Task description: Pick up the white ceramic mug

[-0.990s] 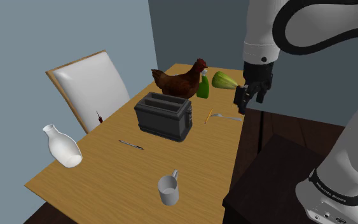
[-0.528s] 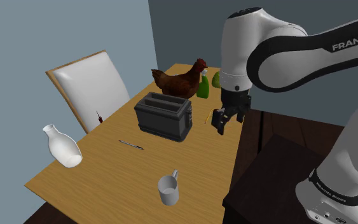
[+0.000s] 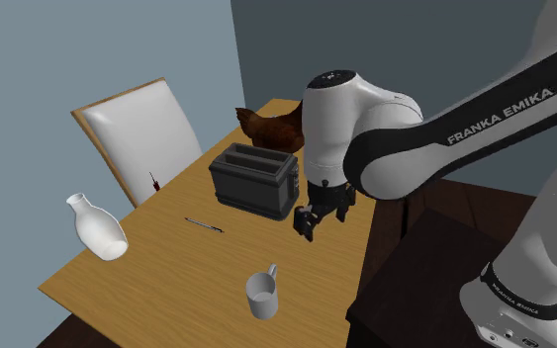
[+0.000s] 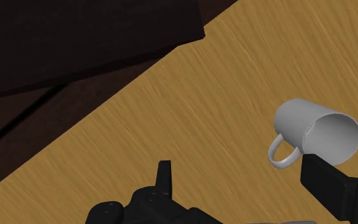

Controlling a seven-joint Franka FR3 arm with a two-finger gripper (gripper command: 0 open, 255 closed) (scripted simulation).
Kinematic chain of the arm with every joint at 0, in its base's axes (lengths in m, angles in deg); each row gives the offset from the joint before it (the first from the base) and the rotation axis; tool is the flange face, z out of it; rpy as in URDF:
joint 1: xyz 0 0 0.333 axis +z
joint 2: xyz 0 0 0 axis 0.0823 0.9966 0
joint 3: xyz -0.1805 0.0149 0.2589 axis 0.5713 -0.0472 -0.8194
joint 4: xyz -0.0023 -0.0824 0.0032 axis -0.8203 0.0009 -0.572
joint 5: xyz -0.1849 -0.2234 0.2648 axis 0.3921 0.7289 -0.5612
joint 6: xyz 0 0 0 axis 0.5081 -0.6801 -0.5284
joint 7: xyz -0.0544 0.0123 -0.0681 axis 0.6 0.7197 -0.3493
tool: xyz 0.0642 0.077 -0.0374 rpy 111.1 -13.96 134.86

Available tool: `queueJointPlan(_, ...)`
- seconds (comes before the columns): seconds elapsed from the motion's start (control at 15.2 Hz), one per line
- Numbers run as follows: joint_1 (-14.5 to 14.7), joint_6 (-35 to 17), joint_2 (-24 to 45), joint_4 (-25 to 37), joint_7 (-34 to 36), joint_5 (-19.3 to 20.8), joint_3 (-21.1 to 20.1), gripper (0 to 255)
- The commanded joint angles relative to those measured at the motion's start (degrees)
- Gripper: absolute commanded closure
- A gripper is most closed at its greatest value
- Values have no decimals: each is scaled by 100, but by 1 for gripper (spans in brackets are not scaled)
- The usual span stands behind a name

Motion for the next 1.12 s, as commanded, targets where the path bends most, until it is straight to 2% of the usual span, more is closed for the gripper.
queueJointPlan(0.0, -70, -323, 492, 197, 397, 211, -254, 0)
queueJointPlan(0.2, -174, -724, 1260, 526, 1087, 745, -575, 0)
queueJointPlan(0.46, -122, -1065, 2369, 1096, 2183, 1798, -745, 0)
queueJointPlan(0.73, 311, -1172, 3434, 1816, 3171, 2812, -511, 0)
queueJointPlan(1.06, 1039, -1129, 4608, 2878, 3973, 3617, -45, 0)
